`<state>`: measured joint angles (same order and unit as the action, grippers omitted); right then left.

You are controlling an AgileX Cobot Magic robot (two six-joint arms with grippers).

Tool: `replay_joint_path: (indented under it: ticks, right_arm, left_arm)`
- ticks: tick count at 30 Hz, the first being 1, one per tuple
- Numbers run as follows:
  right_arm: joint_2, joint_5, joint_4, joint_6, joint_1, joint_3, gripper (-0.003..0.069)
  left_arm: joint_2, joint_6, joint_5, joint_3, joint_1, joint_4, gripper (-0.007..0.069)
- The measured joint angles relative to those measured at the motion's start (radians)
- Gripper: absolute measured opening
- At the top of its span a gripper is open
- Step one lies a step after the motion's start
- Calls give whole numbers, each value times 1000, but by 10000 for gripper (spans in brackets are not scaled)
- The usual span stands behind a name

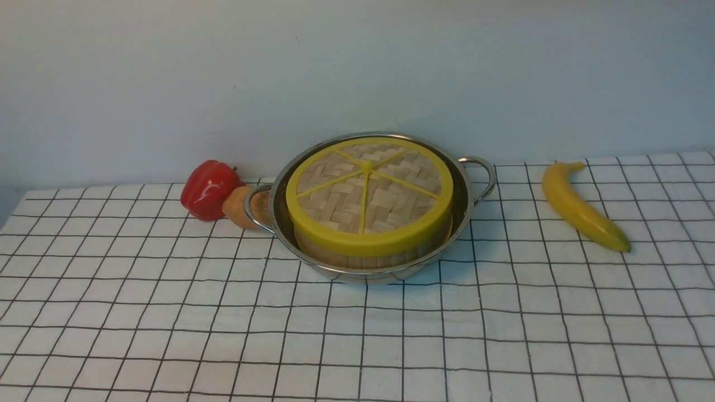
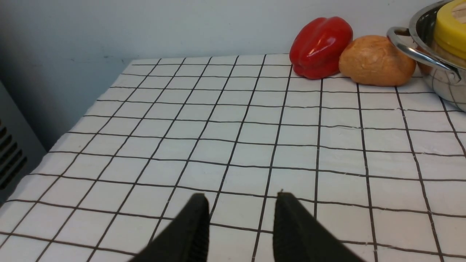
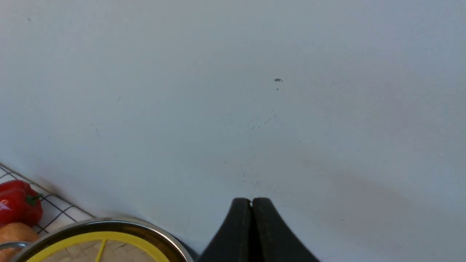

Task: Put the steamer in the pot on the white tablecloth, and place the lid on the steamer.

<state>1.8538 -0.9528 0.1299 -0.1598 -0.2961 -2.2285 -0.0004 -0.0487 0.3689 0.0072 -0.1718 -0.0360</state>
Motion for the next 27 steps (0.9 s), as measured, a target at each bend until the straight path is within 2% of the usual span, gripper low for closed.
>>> replay_joint_path:
  ticks: [3, 7, 14, 18, 21, 24, 26, 27]
  right_arm:
    - [-3, -42, -1, 43, 0, 0, 5]
    - [-28, -109, -62, 107, 6, 0, 15]
    - [-134, -154, -103, 88, 38, 21, 36]
    - [-272, -85, -104, 81, 39, 154, 46]
    - [-423, 39, -95, 139, 39, 395, 55]
    - [-506, 98, -95, 179, 39, 543, 59]
    - [-636, 237, -95, 211, 39, 848, 68]
    - [-654, 237, -95, 211, 39, 848, 68]
  left_arm:
    - [0, 0, 0, 0, 0, 0, 243]
    - [0, 0, 0, 0, 0, 0, 243]
    - [0, 0, 0, 0, 0, 0, 243]
    - [0, 0, 0, 0, 0, 0, 243]
    - [0, 0, 0, 0, 0, 0, 243]
    - [0, 0, 0, 0, 0, 0, 243]
    - [0, 0, 0, 0, 0, 0, 243]
    - [0, 0, 0, 0, 0, 0, 243]
